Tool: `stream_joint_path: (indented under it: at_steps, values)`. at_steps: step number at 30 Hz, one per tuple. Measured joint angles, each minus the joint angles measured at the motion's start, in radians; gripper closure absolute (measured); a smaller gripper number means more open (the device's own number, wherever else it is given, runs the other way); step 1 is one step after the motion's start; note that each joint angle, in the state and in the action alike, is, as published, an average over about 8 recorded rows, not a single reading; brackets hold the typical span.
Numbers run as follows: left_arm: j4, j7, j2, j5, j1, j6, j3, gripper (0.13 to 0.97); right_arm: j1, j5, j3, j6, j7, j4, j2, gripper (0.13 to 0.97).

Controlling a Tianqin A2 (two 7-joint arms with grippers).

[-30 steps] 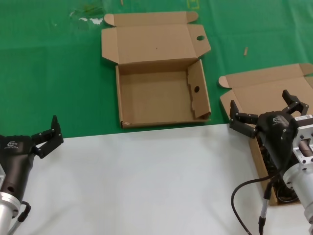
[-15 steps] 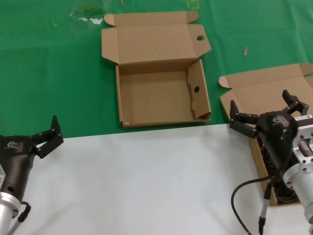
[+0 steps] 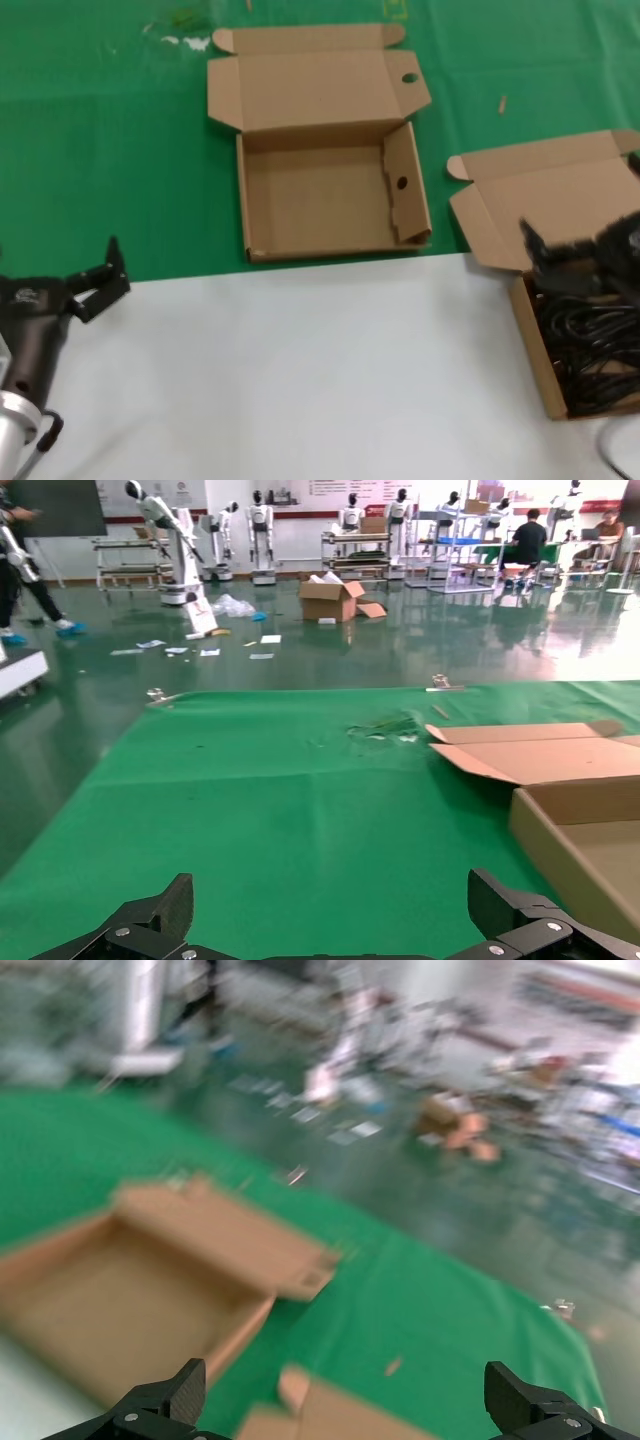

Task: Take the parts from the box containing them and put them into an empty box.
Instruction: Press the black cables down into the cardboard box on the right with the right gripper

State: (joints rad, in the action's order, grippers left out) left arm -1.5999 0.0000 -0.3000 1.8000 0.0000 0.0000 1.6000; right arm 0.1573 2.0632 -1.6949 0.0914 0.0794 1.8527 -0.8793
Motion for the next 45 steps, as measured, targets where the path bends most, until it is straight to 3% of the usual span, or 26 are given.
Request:
stream_joint_path:
  at_steps: [8, 14, 18, 26, 36, 45]
  values:
    - [0.000, 0.000, 0.000, 0.000, 0.000, 0.000, 0.000, 0.132, 0.294, -0.042, 0.301, -0.203, 0.104, -0.040, -0.235, 0.129]
    - [0.000, 0.000, 0.000, 0.000, 0.000, 0.000, 0.000, 0.132, 0.444, -0.206, 0.523, -0.412, 0.180, -0.078, -0.269, 0.129]
    - [0.000, 0.000, 0.000, 0.000, 0.000, 0.000, 0.000, 0.132, 0.488, -0.334, 0.595, -0.516, 0.226, -0.102, -0.277, 0.129]
    - [0.000, 0.000, 0.000, 0.000, 0.000, 0.000, 0.000, 0.132, 0.370, -0.448, 0.466, -0.573, 0.316, -0.180, -0.297, 0.129]
    - [0.000, 0.000, 0.000, 0.000, 0.000, 0.000, 0.000, 0.132, 0.043, -0.586, 0.197, -0.587, 0.248, -0.255, -0.228, 0.129]
    - [0.000, 0.000, 0.000, 0.000, 0.000, 0.000, 0.000, 0.132, -0.138, -0.642, 0.070, -0.612, 0.239, -0.325, -0.172, 0.131]
